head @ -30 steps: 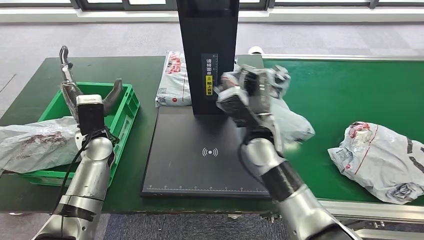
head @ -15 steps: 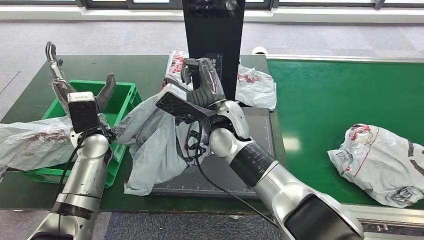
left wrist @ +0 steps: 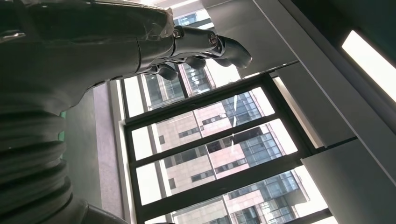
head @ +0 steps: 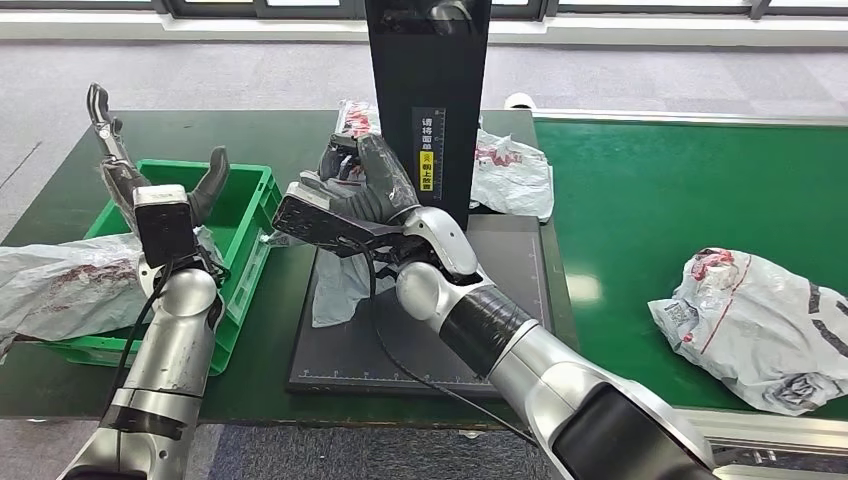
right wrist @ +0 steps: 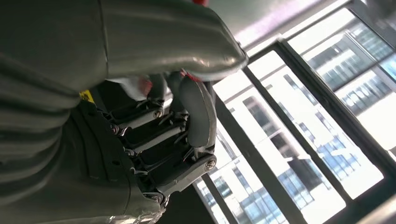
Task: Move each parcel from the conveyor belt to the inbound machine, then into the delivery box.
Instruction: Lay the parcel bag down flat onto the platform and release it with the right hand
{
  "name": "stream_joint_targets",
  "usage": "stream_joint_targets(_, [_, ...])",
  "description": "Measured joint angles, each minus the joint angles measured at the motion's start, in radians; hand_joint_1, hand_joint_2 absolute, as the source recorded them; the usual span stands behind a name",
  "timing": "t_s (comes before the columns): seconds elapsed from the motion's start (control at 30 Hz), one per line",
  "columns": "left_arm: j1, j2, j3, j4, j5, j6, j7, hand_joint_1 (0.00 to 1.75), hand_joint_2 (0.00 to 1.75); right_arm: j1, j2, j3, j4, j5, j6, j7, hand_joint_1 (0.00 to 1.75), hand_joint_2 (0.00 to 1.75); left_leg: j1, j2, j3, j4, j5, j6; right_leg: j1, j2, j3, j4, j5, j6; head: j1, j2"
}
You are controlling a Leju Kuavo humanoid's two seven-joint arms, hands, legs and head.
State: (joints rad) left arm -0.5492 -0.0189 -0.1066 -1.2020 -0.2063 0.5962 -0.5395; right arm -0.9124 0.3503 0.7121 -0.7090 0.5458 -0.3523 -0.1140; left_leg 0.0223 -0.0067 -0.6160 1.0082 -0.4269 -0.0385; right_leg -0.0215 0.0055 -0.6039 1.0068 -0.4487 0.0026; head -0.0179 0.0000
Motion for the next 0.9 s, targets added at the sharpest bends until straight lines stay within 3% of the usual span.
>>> stream_joint_targets(0.17, [0.008,0.003,0.004,-0.007,-0.003,0.0,0.002,0.0,1.75,-0.005,0.001,0.01,0.03,0.01,0.034,0.019,0.0,0.0,0.0,0.0,0.0,0.0,0.0,0.0,0.0,0.0,0.0,0.0,0.0,0.0,0.0,0.0])
stream_joint_targets(0.3, [0.009,0.01,0.01,-0.009,-0.018,-0.004,0.023,0.0,1.75,-0.032,0.001,0.048,0.069,0.056,0.238,0.109,0.0,0.0,0.0,0.0,0.0,0.0,0.0,0.0,0.0,0.0,0.0,0.0,0.0,0.0,0.0,0.0])
stream_joint_targets(0.4, [0.009,0.016,0.016,-0.009,-0.022,-0.014,0.034,0.0,1.75,-0.043,0.001,0.082,0.104,0.081,0.331,0.134,0.0,0.0,0.0,0.0,0.0,0.0,0.0,0.0,0.0,0.0,0.0,0.0,0.0,0.0,0.0,0.0])
stream_joint_targets(0.6, [0.017,0.024,0.024,-0.009,-0.031,-0.019,0.034,0.0,1.75,-0.062,-0.002,0.133,0.146,0.107,0.372,0.141,0.0,0.0,0.0,0.0,0.0,0.0,0.0,0.0,0.0,0.0,0.0,0.0,0.0,0.0,0.0,0.0])
stream_joint_targets(0.9, [0.053,0.04,0.025,-0.022,-0.034,-0.019,0.032,0.0,1.75,-0.066,-0.032,0.157,0.15,0.134,0.357,0.14,0.0,0.0,0.0,0.0,0.0,0.0,0.0,0.0,0.0,0.0,0.0,0.0,0.0,0.0,0.0,0.0])
